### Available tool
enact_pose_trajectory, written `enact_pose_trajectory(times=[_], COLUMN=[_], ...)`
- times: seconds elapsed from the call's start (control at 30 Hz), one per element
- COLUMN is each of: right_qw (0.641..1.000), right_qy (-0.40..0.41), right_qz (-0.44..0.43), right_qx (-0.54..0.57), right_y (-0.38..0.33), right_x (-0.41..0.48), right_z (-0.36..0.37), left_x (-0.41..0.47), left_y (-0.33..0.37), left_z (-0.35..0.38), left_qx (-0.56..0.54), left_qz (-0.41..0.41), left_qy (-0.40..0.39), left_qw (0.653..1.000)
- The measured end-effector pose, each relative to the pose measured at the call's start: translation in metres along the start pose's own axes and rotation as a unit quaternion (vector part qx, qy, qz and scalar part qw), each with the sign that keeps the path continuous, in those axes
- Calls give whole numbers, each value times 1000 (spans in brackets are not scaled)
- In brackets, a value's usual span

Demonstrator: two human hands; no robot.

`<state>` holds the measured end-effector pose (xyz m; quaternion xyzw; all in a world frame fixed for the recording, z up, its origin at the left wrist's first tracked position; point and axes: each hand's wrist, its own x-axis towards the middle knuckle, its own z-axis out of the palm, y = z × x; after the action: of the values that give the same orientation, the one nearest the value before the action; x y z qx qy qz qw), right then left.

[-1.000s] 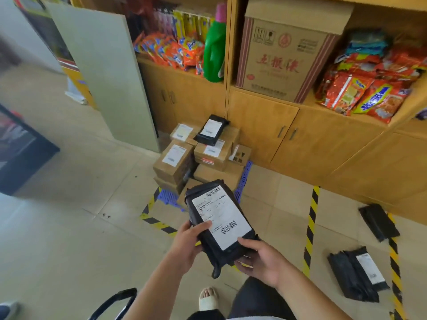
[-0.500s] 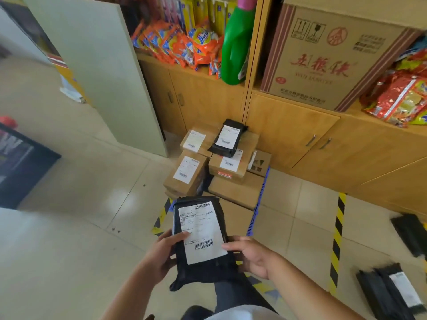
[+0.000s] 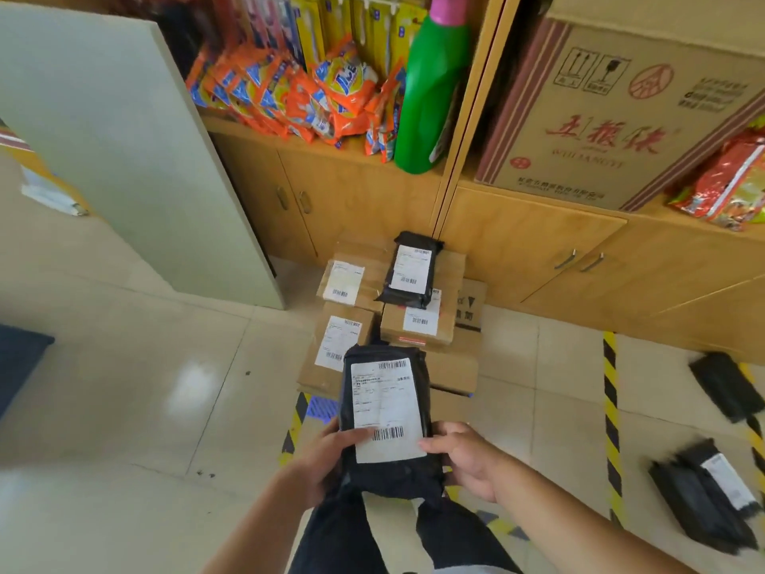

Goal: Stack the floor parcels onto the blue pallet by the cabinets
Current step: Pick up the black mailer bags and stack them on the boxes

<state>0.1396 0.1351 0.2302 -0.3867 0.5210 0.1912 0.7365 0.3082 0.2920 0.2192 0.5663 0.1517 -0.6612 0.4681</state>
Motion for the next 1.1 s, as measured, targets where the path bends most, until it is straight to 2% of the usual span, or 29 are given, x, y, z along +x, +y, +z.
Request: enact_pose_trajectory(times=[0.17,0.3,0.4,0.5,0.63,0.7,0.8,0.9,0.97,1.03,1.1], right_qw=[994,982,970,956,896,865,842,848,850,848,852], right_qy=[77,163,242,279,338,340,303,255,244,246,239], right_qz=[3,-11,-16,-50,-159,-181,-134,-84,-82,-94,-96], right_qx=[76,97,28,-70,-239,-322,-426,-457,-460,-461,-456], right_y=[-22,-43,-56,-88,-142,-163,-180,-178,-170,-164,-164], right_x=[37,86,136,188,271,308,350,374,382,384,383], right_z=[26,45,37,11,-38,-50,-55,-53,-52,-53,-55], left_x=[51,107,164,226,314,350,389,418,434,444,447], left_y=[47,86,121,162,218,240,264,275,279,279,276], left_z=[-33,-58,-72,-81,-79,-73,-61,-56,-57,-57,-55], left_qx=[58,63,28,38,77,91,116,139,162,220,324], left_qz=[-52,-23,15,55,103,117,135,147,162,182,200], left_qy=[-57,22,82,114,111,115,111,134,165,190,202], left_qw=[995,997,996,991,985,982,978,970,959,939,902])
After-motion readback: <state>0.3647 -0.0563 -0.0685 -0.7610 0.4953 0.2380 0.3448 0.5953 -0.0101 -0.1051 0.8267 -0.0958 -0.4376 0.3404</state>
